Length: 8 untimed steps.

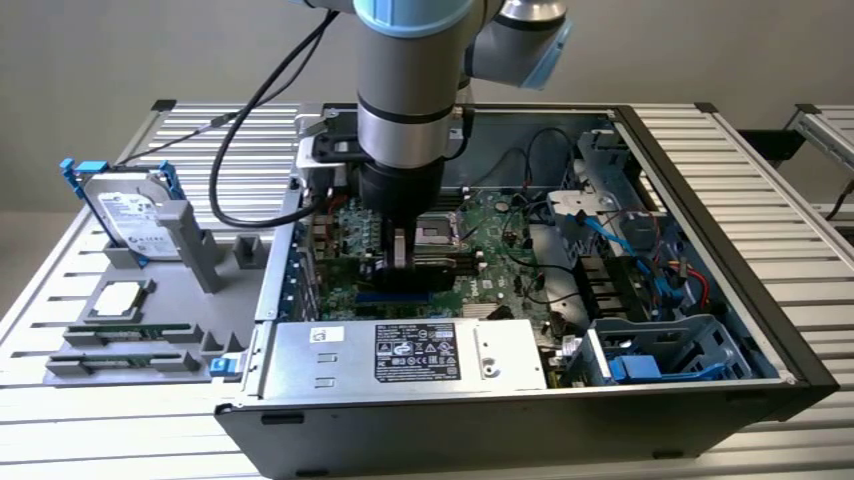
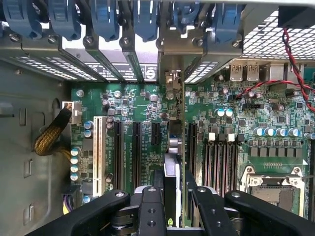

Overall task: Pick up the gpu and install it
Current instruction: 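Insert the gpu into the slot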

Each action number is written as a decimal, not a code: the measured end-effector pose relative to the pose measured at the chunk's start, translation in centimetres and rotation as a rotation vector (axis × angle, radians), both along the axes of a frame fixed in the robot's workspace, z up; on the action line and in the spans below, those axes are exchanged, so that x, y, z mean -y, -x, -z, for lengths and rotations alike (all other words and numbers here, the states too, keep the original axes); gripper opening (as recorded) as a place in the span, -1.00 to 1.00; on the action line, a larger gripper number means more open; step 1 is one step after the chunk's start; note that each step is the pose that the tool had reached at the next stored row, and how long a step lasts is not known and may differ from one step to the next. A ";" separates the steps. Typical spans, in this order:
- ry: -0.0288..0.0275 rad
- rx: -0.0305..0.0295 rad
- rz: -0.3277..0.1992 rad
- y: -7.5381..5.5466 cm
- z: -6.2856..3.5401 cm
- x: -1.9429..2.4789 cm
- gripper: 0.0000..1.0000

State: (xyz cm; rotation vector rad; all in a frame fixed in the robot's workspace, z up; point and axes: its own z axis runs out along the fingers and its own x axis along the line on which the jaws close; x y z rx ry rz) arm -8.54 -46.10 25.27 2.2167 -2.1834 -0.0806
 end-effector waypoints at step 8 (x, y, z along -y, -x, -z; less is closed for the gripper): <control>0.0146 -0.0026 -0.001 0.0 0.01 -0.13 -0.47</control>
